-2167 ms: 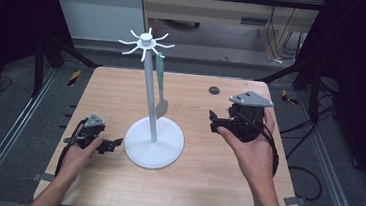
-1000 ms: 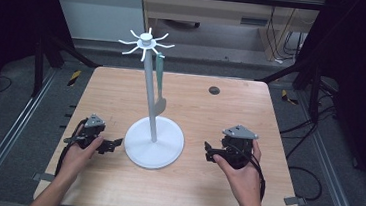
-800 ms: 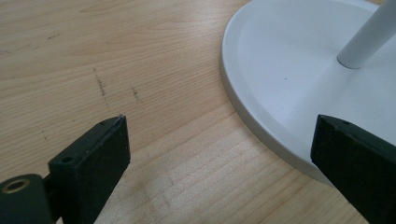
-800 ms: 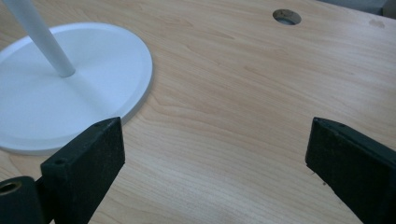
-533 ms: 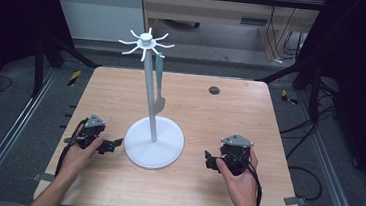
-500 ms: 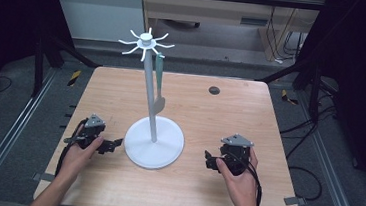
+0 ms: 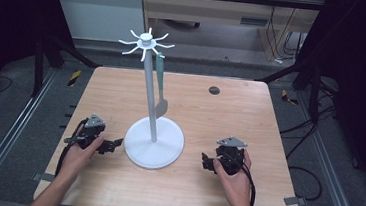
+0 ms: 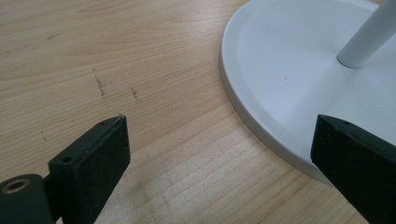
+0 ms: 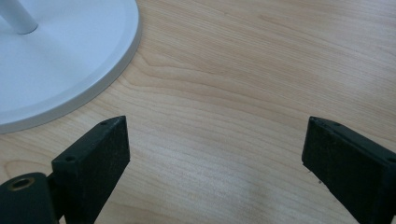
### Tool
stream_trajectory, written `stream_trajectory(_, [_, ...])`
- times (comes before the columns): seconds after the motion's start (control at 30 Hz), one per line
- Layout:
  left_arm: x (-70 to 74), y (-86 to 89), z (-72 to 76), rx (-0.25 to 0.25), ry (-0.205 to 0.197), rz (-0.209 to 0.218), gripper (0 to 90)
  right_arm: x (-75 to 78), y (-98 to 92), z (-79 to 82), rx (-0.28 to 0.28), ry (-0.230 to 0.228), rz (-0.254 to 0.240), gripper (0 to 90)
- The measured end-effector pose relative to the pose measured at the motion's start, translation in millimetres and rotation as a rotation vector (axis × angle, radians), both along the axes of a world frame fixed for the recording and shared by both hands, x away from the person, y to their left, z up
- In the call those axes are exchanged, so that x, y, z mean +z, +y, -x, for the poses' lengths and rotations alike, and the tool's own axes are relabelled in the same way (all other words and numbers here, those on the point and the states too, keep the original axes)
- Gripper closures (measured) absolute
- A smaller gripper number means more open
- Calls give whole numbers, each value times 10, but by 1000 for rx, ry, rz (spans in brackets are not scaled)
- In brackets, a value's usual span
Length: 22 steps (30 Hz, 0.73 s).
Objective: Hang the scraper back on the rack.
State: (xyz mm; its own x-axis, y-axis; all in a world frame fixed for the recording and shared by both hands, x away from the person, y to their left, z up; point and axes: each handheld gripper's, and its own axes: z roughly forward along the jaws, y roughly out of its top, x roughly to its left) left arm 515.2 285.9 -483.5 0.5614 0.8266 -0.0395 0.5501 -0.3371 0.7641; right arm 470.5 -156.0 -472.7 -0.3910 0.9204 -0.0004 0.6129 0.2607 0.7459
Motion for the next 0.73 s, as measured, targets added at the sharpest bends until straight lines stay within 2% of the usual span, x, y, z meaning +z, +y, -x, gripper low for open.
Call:
stream_trajectory(0.37, [-1,-13,1,-2,-2,-3,44,-106,-1,-105,-13,-4,-16,83])
stream_trajectory(0.47, [-2,-20,-2,-5,-2,-4,44,-153,-31,-127,-20,-20,-44,89])
stream_trajectory(0.73, [-1,-35,-1,-10,-3,-6,44,-185,-23,-96,-13,-36,-51,101])
